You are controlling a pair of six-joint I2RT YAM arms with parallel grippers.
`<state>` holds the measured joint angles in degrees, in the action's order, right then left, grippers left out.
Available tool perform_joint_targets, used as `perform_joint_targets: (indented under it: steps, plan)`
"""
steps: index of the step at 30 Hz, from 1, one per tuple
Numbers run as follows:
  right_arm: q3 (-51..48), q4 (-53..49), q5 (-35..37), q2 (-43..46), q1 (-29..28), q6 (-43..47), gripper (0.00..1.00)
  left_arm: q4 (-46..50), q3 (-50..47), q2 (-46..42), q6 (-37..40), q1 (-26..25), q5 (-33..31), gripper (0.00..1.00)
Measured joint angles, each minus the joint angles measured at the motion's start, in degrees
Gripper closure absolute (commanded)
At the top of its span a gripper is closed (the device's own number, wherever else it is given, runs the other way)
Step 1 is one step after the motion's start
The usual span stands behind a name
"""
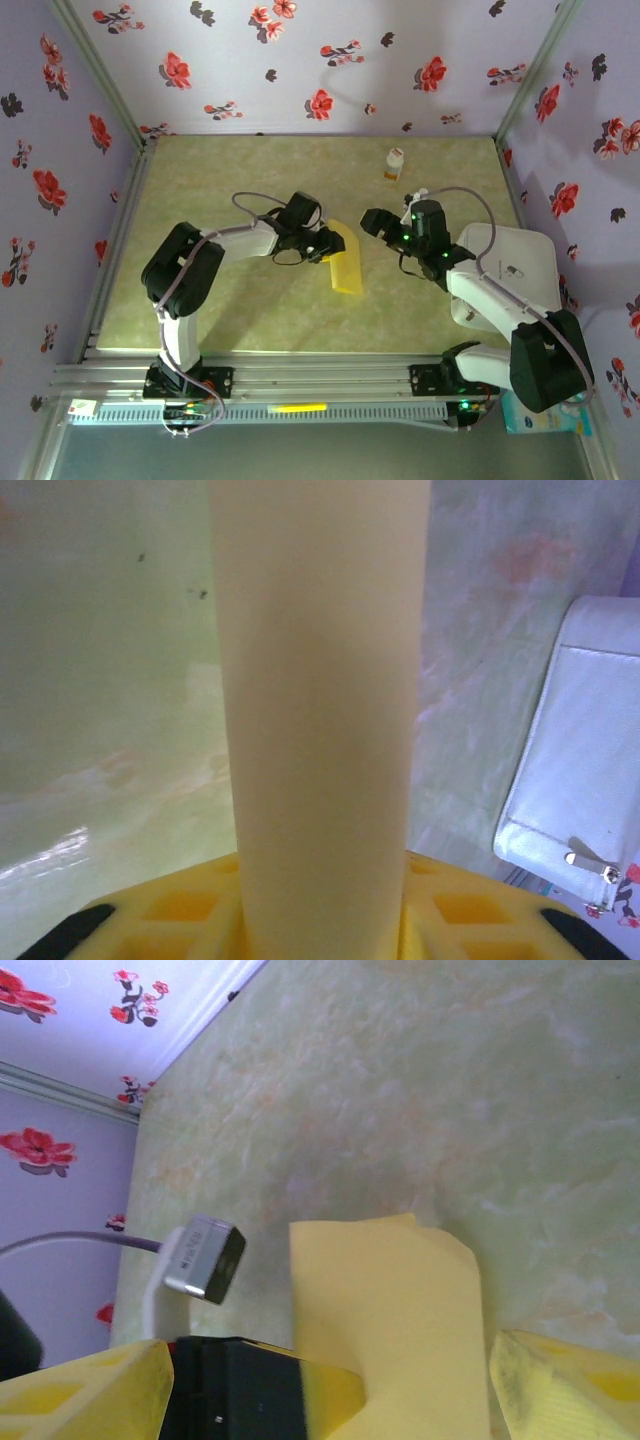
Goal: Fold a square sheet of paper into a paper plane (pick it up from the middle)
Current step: First fold the square sheet of paper in half at the center of the table.
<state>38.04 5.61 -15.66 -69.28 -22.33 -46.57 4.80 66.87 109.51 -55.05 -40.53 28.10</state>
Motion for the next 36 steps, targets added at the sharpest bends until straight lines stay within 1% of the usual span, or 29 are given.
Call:
perform_joint_targets:
  steps: [2, 5, 11, 15, 22, 27, 32, 36]
  plan:
    - [0.0, 0.2, 0.3, 0.0, 0.0, -0.5, 0.17, 0.6, 0.0, 0.2, 0.9, 0.1, -1.1, 0.60]
    - [-0.1, 0.3, 0.5, 0.0, 0.0, -0.7, 0.16, 1.9, 0.0, 0.4, 2.5, 0.2, -2.8, 0.58]
    - [-0.3, 0.3, 1.5, -0.2, 0.0, -1.3, 0.15, 5.8, 0.3, 0.4, 5.3, 0.4, -7.1, 0.45]
    - [-0.3, 0.4, 1.9, -0.7, 0.0, -1.5, 0.14, 7.7, 0.3, 0.4, 6.6, 0.4, -10.1, 0.41]
    - [-0.3, 0.4, 1.8, -3.5, 0.0, -1.5, 0.13, 8.0, 0.2, -0.3, 8.1, 0.4, -13.8, 0.40]
    - [-0.3, 0.6, 1.2, -5.3, 0.0, -1.5, 0.13, 9.0, 0.2, -1.3, 8.9, 0.7, -16.2, 0.43]
    - [-0.3, 0.6, -0.1, -7.6, 0.0, -1.5, 0.13, 10.8, 0.1, -1.4, 9.8, 0.9, -17.4, 0.49]
    - [-0.3, 0.7, -1.3, -9.0, 0.0, -1.6, 0.13, 11.6, 0.1, -1.4, 10.5, 0.9, -17.8, 0.51]
